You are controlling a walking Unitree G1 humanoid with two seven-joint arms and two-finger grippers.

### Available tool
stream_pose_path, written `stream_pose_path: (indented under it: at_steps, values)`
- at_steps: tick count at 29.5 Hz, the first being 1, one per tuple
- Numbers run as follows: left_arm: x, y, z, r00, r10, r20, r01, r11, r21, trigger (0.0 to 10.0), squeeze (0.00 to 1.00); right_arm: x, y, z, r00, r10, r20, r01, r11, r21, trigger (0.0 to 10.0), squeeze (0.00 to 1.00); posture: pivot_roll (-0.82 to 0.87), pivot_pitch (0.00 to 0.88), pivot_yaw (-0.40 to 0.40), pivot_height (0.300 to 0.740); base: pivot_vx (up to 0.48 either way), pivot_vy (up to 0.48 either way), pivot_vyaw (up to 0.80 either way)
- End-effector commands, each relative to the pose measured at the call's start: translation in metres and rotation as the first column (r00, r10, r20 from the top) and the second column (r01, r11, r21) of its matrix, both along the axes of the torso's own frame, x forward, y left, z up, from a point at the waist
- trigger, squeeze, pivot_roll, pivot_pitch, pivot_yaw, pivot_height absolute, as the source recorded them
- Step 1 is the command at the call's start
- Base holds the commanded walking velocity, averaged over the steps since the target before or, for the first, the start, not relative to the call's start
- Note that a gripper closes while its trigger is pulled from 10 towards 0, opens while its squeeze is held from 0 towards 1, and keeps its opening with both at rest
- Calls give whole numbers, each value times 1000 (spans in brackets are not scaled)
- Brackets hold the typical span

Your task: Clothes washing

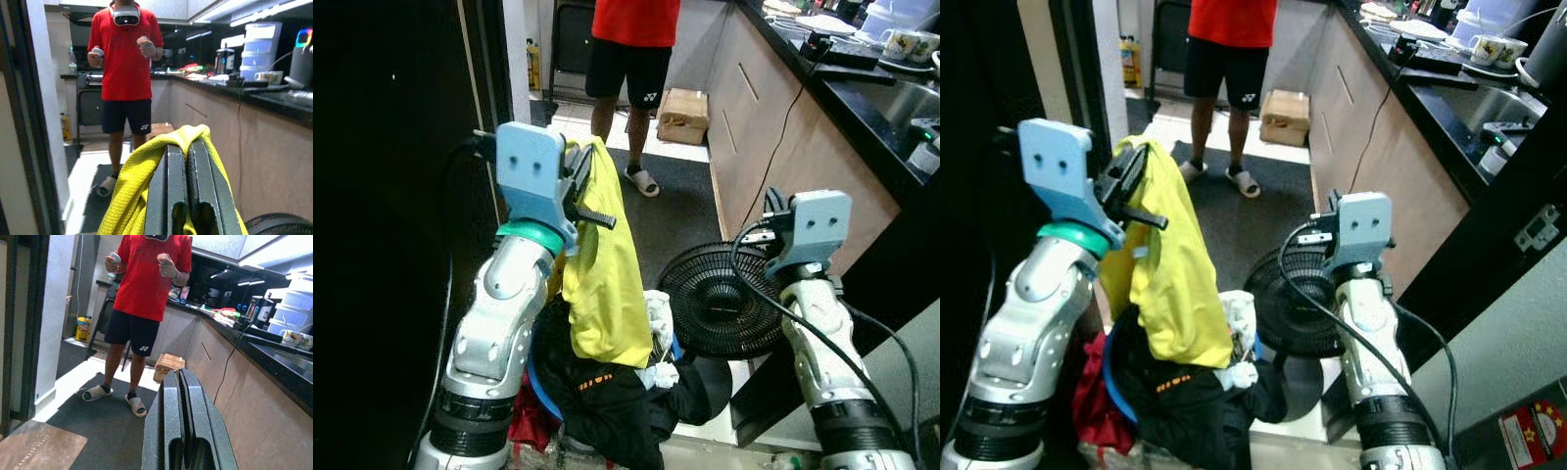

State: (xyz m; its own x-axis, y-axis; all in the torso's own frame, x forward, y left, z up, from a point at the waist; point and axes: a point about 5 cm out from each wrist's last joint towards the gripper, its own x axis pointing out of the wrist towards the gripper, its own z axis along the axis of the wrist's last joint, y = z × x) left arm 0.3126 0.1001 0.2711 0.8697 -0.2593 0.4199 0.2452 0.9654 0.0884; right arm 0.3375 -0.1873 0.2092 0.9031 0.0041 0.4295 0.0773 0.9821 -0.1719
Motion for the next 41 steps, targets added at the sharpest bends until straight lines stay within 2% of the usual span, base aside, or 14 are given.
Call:
stream_pose_path:
  at_steps: [1, 5, 7, 12, 20, 24, 31, 41]
  values:
    - [1, -9, -3, 999, -44, -5, 44, 997, 58, 10000, 0, -7, -12, -8, 998, -65, -25, 66, 998, 20, 10000, 0, 26, 0, 7, 740, 0, 0, 0]
    - [2, -11, -2, 998, -56, -5, 56, 995, 78, 10000, 0, -10, -14, -12, 996, -82, -29, 83, 996, 32, 10000, 0, 23, 0, 15, 740, 0, 0, 0]
    - [9, -12, -1, 997, -83, -2, 83, 992, 98, 10000, 0, -17, -12, -19, 994, -104, -33, 106, 993, 55, 10000, 0, -5, 0, 82, 740, 0, 0, 0]
    - [16, -17, 4, 994, -104, 11, 102, 989, 106, 10000, 0, -23, -16, -22, 991, -129, -29, 131, 989, 74, 10000, 0, -16, 0, 100, 740, 0, 0, 0]
    - [18, -18, 5, 995, -98, 20, 95, 990, 102, 10000, 0, -22, -15, -15, 992, -125, -20, 126, 989, 81, 10000, 0, -9, 0, 84, 740, 0, 0, 0]
    - [17, -10, -1, 999, -53, -3, 53, 996, 77, 10000, 0, -17, -3, -14, 997, -77, -27, 78, 994, 74, 10000, 0, 14, 0, 52, 740, 0, 0, 0]
    - [16, -8, -3, 999, -35, -8, 36, 997, 66, 10000, 0, -14, 2, -14, 998, -55, -35, 57, 996, 71, 10000, 0, 27, 0, 37, 740, 0, 0, 0]
    - [15, -7, -5, 999, -35, -7, 36, 998, 57, 10000, 0, -13, 2, -14, 998, -50, -41, 53, 996, 72, 10000, 0, 26, 0, 36, 740, -305, 0, 0]
